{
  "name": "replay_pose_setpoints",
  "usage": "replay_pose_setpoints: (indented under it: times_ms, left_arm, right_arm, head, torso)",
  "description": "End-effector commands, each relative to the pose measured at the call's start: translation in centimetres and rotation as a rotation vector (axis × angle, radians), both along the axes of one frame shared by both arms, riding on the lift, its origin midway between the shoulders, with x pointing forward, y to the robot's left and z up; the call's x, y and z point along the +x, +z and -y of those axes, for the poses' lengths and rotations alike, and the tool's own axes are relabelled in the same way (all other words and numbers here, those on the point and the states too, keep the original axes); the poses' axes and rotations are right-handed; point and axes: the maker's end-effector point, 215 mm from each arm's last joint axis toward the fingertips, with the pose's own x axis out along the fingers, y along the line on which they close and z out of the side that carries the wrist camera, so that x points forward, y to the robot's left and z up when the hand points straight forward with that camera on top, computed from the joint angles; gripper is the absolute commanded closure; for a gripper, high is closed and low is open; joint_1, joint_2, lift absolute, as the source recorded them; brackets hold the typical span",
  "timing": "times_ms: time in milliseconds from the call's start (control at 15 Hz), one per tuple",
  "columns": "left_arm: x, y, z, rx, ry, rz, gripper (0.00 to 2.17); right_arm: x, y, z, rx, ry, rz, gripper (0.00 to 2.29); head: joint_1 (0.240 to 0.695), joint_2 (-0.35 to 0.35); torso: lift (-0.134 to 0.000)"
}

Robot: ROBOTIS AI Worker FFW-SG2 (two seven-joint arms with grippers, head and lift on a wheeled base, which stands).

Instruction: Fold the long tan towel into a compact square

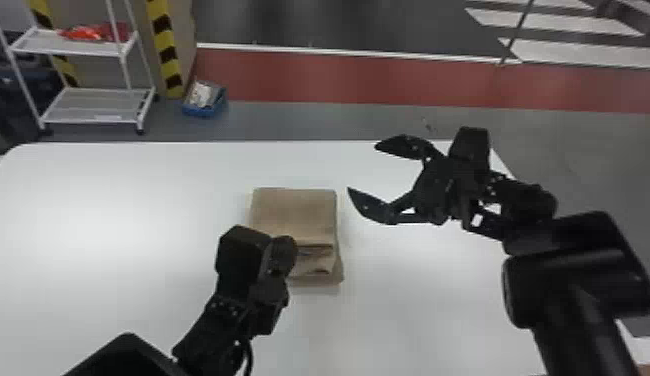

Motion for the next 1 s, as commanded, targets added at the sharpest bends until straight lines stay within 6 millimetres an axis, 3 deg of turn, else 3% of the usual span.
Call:
replay_pose_setpoints:
  times_ms: [0, 67, 133, 200, 267, 333, 400, 600, 800, 933]
  left_arm:
    - [0.9, 2.2, -2.5, -0.019, 0.04, 0.022, 2.07]
    - [1.6, 2.6, -3.8, -0.013, 0.061, 0.04, 2.07]
    - [2.7, 4.5, -5.1, -0.034, 0.09, 0.094, 2.07]
    - [3.7, 6.0, -6.6, -0.05, 0.121, 0.149, 1.8]
    - [4.3, 6.8, -7.9, -0.065, 0.146, 0.183, 1.25]
    - [4.8, 7.2, -9.4, -0.066, 0.176, 0.21, 0.39]
    - [5.1, 7.8, -10.1, -0.072, 0.193, 0.24, 0.02]
    - [5.4, 8.3, -12.3, -0.071, 0.24, 0.315, 0.03]
    - [5.9, 7.1, -14.2, -0.044, 0.277, 0.328, 0.04]
    - [5.8, 6.8, -15.8, -0.056, 0.318, 0.351, 0.04]
  right_arm:
    - [0.3, 0.3, 1.3, 0.059, -0.047, -0.003, 0.09]
    - [0.6, 0.6, 2.1, 0.092, -0.073, 0.0, 0.09]
    - [0.8, 1.1, 3.0, 0.141, -0.1, 0.001, 0.09]
    - [0.7, 1.4, 3.8, 0.202, -0.112, -0.011, 0.09]
    - [0.5, 1.2, 4.5, 0.236, -0.124, -0.024, 0.09]
    - [0.0, 0.4, 5.3, 0.263, -0.154, -0.044, 0.09]
    - [-0.5, 0.1, 5.9, 0.292, -0.186, -0.053, 0.09]
    - [-1.8, -0.2, 8.4, 0.348, -0.343, -0.021, 0.1]
    - [-2.6, 0.0, 10.0, 0.375, -0.454, 0.002, 0.09]
    - [-3.3, -1.1, 10.8, 0.367, -0.513, -0.028, 0.09]
  head:
    - [0.695, -0.126]
    - [0.695, -0.123]
    - [0.695, -0.118]
    - [0.695, -0.114]
    - [0.695, -0.108]
    - [0.695, -0.095]
    - [0.695, -0.09]
    - [0.692, -0.081]
    - [0.695, -0.086]
    - [0.695, -0.087]
  torso:
    - [-0.125]
    - [-0.125]
    - [-0.125]
    - [-0.125]
    - [-0.125]
    - [-0.125]
    - [-0.125]
    - [-0.125]
    - [-0.125]
    - [-0.125]
